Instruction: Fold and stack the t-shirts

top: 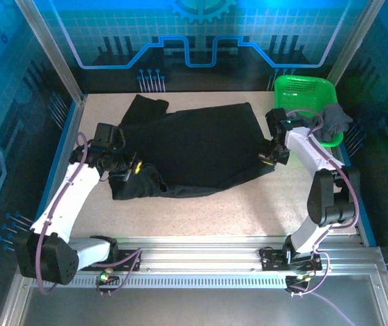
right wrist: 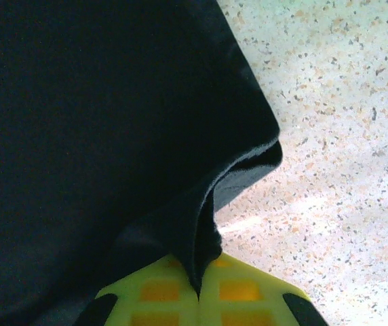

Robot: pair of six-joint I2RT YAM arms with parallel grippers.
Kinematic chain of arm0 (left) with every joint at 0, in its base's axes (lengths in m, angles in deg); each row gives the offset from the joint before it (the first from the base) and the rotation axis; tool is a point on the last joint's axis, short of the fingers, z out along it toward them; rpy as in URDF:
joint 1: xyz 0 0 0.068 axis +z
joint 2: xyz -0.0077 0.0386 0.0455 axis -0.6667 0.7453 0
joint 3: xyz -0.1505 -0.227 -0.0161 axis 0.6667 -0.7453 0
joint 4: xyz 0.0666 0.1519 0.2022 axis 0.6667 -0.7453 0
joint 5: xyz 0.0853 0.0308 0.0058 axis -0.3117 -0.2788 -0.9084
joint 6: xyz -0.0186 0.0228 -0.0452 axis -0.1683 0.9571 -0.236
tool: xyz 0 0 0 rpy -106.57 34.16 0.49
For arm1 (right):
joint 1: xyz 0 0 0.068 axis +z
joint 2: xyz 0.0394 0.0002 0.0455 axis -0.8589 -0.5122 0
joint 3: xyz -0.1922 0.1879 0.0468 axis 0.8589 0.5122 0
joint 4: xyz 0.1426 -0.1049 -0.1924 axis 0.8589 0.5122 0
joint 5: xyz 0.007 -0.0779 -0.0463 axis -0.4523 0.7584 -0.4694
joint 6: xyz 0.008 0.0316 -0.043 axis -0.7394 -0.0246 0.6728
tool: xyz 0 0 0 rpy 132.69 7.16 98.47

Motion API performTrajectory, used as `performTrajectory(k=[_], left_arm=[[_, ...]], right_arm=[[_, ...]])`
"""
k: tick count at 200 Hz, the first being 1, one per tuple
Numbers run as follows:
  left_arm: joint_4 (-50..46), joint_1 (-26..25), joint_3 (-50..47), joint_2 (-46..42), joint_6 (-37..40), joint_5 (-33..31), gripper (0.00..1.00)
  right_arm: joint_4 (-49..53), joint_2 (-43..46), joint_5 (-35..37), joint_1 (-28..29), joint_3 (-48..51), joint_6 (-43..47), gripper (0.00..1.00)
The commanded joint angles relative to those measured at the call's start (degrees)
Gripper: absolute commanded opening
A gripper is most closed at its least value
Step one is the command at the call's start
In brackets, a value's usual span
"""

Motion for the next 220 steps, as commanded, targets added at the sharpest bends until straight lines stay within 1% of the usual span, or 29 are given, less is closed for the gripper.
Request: performTrajectory(k=[1,54,80,121,170,220], left_arm=[[1.9,2.1,1.6,2.5,3.9,0.2,0.0],[3.9,6.9,2.4,5.9,7.8,-1.4,0.0],[6.9,8.8,2.4,8.0,9.2,-0.1,0.0],[8.9,9.7,5.0,12.9,12.2,1.1,0.0],[9.5,10.5,9.4,18.4,14.5,0.3,0.0],[9.3,10.7,10.9,22.7,16.1,-0.2,0.0]], right_arm=[[2.4,-3.2,-0.4,-0.8,-4.2,0.7,0.0],[3.7,-11.1,1.0,-1.9,-11.4,-0.3,0.0],[4.8,-14.7,1.1,-1.9,-15.1,-0.4,0.0],[5.8,-17.6,2.1,-2.0,-17.9,-1.2,0.0],[6.6,-20.1,2.8,-2.0,-20.6,-1.8,0.0],[7.1,-22.4,2.2,-2.0,-22.9,-1.8,0.0]])
